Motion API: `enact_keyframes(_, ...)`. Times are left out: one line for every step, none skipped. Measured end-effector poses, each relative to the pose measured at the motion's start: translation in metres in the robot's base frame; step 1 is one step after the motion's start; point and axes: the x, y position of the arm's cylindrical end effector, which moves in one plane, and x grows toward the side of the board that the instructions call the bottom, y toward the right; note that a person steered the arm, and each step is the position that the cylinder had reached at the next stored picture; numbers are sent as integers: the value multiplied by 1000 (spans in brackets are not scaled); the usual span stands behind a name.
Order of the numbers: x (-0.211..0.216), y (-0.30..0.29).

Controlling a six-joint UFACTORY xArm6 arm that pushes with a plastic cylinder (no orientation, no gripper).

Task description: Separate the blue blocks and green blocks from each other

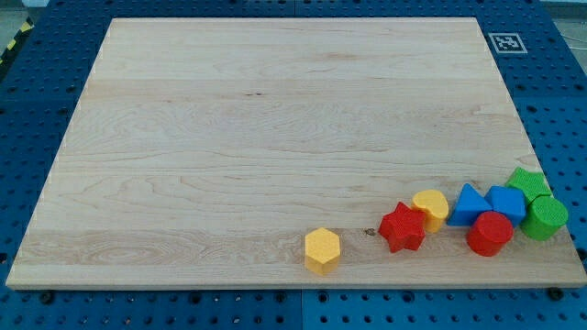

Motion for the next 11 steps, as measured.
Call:
enact_keyframes(-1, -26)
enact_keyframes(-2, -59)
enact_keyframes(-18, -77)
enact_keyframes(-47, -80)
enact_keyframes(-75, -80)
enact_keyframes(-94, -80)
enact_keyframes(-100, -86)
enact_keyframes(-86, -95)
enact_keyframes(-54, -104)
enact_keyframes(-29, -110)
enact_keyframes(-19, -113)
